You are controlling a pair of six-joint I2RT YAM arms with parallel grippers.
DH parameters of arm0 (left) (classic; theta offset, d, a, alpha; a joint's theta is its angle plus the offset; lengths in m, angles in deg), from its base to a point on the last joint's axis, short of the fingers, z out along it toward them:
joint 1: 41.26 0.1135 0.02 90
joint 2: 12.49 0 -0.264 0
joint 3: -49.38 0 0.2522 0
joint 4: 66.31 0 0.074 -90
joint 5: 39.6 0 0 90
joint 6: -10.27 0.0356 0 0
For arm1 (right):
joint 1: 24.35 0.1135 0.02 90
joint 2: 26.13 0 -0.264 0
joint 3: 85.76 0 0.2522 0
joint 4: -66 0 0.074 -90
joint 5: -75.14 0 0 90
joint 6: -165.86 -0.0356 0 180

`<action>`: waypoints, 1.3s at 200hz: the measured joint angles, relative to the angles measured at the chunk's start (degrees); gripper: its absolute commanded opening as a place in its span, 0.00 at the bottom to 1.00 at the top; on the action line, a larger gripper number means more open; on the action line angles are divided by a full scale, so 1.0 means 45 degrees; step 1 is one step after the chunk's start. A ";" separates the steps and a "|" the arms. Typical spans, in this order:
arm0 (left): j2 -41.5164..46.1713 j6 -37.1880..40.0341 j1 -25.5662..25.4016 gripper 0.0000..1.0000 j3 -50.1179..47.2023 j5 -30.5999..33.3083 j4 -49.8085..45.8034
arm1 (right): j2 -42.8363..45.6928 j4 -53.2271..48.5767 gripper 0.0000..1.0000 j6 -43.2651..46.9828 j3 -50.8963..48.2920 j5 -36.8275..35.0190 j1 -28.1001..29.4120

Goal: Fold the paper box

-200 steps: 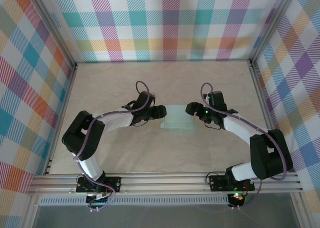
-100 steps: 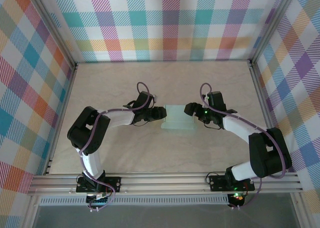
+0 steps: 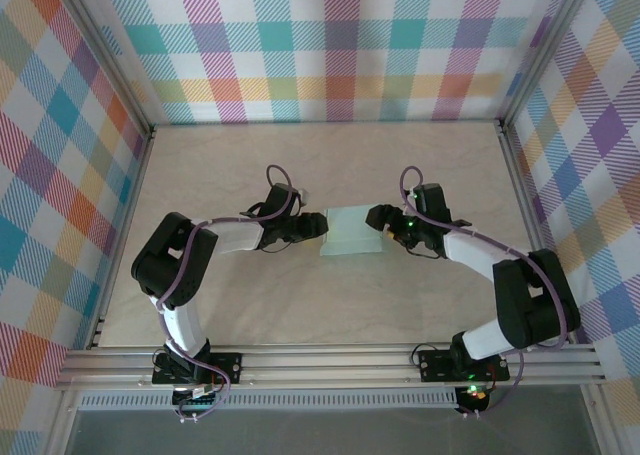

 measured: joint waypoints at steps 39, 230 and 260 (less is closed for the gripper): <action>0.0000 0.0005 0.0097 0.51 0.0000 0.0034 0.0005 | -0.0714 0.1098 0.77 -0.0767 -0.0170 0.1054 -0.0214; -0.0219 0.0010 0.0262 0.51 -0.0010 -0.0301 0.0389 | -0.1287 0.2521 0.81 -0.2016 -0.0918 0.1991 -0.1083; -0.0219 0.0010 0.0325 0.51 -0.0078 -0.0335 0.0500 | -0.1807 0.3288 0.74 -0.2399 -0.1025 0.2773 -0.1083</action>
